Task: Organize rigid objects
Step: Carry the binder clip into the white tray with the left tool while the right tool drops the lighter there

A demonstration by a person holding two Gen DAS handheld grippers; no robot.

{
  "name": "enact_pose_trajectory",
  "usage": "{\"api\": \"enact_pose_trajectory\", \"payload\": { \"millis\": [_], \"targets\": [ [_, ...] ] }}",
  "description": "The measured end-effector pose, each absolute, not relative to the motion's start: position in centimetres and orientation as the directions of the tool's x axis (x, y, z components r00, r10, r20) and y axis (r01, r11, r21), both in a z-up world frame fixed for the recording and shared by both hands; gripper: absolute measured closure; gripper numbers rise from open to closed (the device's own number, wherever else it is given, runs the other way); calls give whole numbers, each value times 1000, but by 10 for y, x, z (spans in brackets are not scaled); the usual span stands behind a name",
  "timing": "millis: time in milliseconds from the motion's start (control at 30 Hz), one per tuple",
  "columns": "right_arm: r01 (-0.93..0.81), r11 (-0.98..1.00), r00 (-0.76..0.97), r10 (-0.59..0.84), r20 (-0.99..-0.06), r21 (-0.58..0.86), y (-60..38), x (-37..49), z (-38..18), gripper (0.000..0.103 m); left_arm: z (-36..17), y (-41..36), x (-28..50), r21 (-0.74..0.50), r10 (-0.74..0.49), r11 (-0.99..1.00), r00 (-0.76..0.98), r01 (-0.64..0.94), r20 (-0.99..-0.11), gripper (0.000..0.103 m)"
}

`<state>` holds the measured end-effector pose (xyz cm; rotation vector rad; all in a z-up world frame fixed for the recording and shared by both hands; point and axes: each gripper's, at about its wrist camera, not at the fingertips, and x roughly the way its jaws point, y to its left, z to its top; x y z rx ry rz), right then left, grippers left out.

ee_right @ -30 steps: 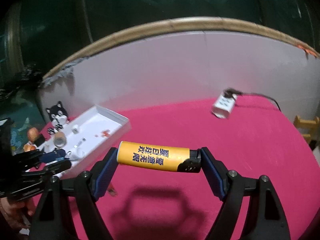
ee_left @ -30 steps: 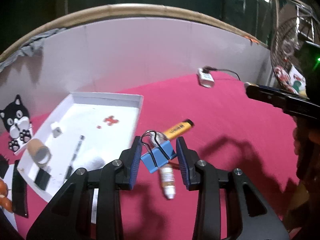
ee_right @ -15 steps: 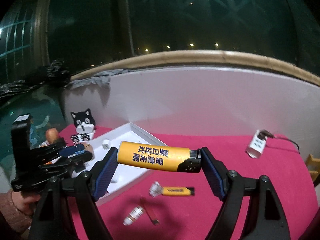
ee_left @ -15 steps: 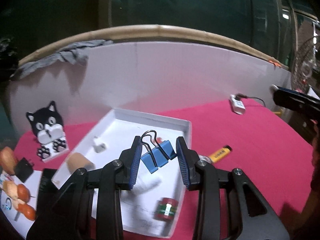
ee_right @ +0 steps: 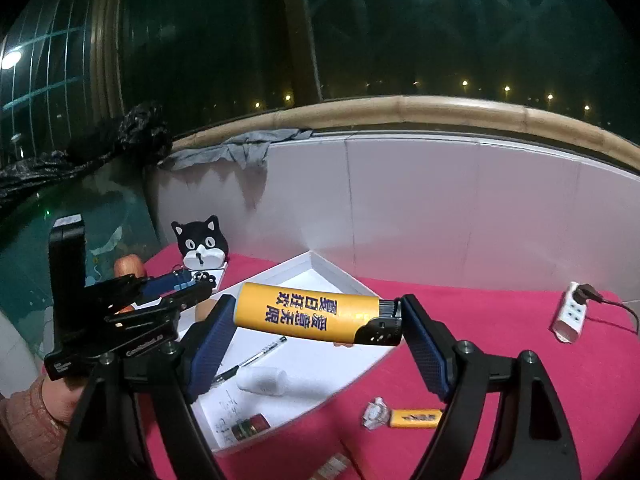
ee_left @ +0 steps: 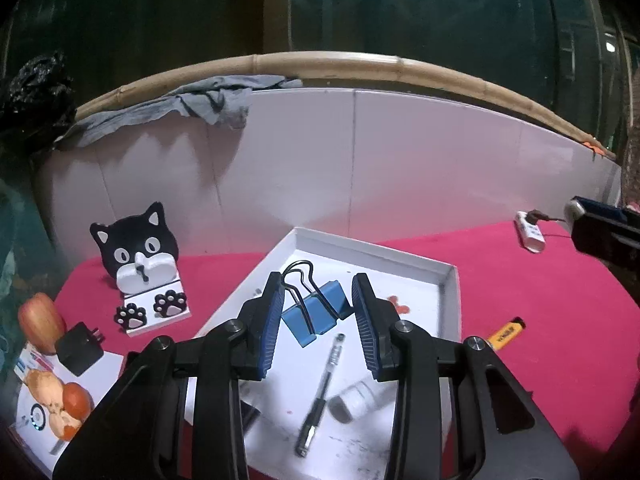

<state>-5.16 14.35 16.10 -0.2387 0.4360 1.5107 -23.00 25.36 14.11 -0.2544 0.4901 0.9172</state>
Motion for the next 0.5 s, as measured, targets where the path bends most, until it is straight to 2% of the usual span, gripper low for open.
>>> {"api": "enact_pose_trajectory", "payload": {
  "millis": [300,500],
  "targets": [
    [-989,79,12,880,-475,121,191,-60,142,21,123,310,-225,-46,674,541,466,-840,-573,69],
    [-982,108,5,831,-556,153,229,-59,106,21,96,324,-219,-78,638,526,453,-847,-622,68]
  ]
}}
